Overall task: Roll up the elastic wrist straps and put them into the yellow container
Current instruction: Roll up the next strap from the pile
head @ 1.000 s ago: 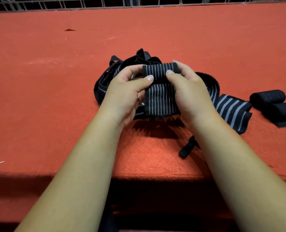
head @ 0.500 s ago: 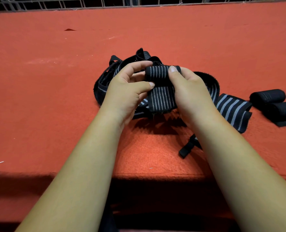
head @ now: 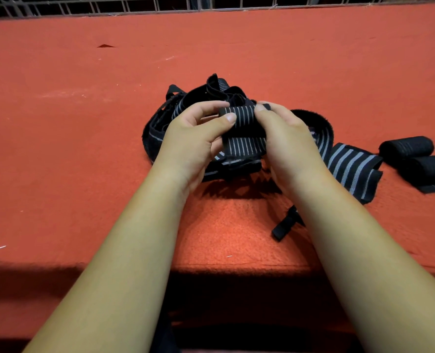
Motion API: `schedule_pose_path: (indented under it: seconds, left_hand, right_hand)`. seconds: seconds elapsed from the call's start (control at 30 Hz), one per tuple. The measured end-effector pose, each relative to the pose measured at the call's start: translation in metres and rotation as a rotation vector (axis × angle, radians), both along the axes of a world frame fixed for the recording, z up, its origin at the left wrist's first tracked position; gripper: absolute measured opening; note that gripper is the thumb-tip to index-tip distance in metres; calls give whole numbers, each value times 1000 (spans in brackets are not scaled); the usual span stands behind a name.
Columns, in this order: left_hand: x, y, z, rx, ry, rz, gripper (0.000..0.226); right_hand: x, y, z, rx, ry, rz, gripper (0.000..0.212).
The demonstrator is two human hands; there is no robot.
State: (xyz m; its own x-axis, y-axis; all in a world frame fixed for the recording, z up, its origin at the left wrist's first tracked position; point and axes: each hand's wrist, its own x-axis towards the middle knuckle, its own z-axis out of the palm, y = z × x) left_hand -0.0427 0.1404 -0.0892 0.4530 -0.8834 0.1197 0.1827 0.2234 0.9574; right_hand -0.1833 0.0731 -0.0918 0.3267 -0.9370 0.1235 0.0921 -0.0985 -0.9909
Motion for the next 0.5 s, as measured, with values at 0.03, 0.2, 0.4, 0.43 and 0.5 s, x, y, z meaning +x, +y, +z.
schedule_pose_path:
  seconds: [0.03, 0.2, 0.4, 0.43, 0.5]
  left_hand:
    - [0, 0, 0, -7, -18, 1, 26]
    - [-1, 4, 2, -37, -80, -21, 36]
    - [-2, 4, 2, 6, -30, -54, 24]
    - [-3, 5, 1, 14, -25, -81, 21]
    - [-2, 6, 0, 20, -36, -93, 22]
  right_hand:
    - [0, -1, -1, 7, 7, 8, 29]
    - [1, -4, -4, -7, 24, 1, 36]
    - [1, -2, -2, -16, -24, -25, 37]
    - [0, -1, -1, -24, -22, -30, 39]
    - [0, 1, 1, -26, -26, -25, 43]
